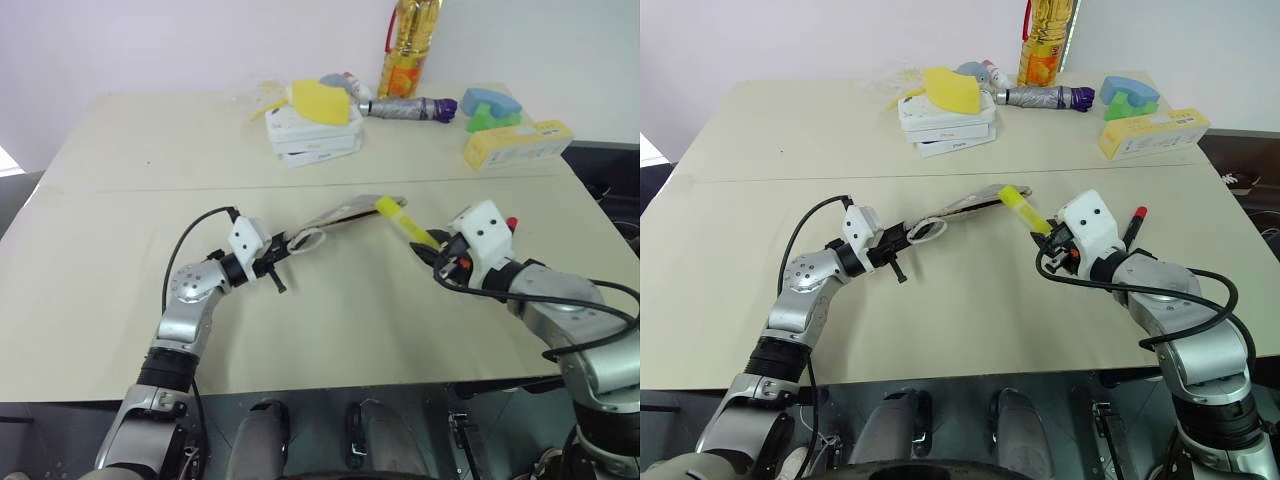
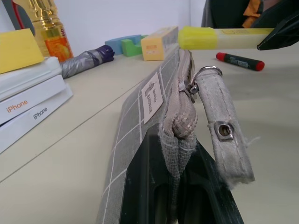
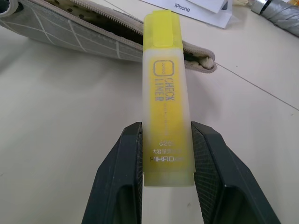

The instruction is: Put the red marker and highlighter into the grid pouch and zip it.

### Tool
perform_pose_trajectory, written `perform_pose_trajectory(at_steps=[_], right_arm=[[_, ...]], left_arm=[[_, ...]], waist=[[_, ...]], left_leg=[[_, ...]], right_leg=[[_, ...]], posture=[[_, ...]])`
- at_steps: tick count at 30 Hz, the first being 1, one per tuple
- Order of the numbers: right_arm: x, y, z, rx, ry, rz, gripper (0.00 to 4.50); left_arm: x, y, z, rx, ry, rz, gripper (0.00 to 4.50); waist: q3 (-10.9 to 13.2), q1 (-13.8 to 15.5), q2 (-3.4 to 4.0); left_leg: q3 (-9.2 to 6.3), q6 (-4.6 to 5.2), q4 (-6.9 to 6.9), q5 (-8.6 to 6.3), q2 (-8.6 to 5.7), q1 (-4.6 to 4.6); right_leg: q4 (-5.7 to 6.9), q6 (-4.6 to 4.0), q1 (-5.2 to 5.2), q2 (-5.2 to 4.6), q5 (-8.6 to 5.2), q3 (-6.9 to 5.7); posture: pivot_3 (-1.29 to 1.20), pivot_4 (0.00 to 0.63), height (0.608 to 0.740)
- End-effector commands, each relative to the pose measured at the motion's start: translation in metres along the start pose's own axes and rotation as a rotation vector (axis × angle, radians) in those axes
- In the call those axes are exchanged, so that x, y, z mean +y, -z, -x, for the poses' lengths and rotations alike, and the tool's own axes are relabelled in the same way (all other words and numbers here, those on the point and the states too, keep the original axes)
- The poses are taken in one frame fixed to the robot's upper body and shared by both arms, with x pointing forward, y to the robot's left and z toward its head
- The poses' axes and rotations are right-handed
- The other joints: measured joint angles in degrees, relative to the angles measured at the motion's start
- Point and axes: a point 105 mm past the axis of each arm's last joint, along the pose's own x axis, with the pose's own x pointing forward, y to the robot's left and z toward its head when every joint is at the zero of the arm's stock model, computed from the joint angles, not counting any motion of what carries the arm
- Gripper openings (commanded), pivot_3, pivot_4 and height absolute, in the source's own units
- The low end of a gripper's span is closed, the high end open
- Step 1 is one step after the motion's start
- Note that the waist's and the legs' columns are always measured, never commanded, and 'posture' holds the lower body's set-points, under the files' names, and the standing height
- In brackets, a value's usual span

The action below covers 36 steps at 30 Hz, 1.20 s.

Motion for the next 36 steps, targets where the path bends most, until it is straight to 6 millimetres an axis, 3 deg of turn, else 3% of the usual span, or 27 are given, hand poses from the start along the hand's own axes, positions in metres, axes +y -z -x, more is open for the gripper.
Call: perform_pose_trajectory(at_steps=[1, 36], right_arm=[[0.0033, -0.0089, 0.0052, -0.041, -0.018, 0.019, 0.88], [-0.0020, -0.0051, 0.0091, -0.033, -0.006, -0.022, 0.88]], left_arm=[[0.0022, -0.0104, -0.0025, -0.035, -0.010, -0.023, 0.00], [-0.0030, -0.0061, -0.0014, -0.019, 0.030, -0.048, 0.00]], waist=[[0.0, 0.0, 0.00], [0.0, 0.0, 0.00]], left_leg=[[0.00, 0.00, 0.00, 0.00, 0.00, 0.00], [0.00, 0.00, 0.03, 0.00, -0.01, 0.00]], right_leg=[[0.00, 0.00, 0.00, 0.00, 0.00, 0.00], [0.04, 0.00, 0.00, 0.00, 0.00, 0.00]], posture=[[0.00, 0.150, 0.740], [0.00, 0.150, 0.740]])
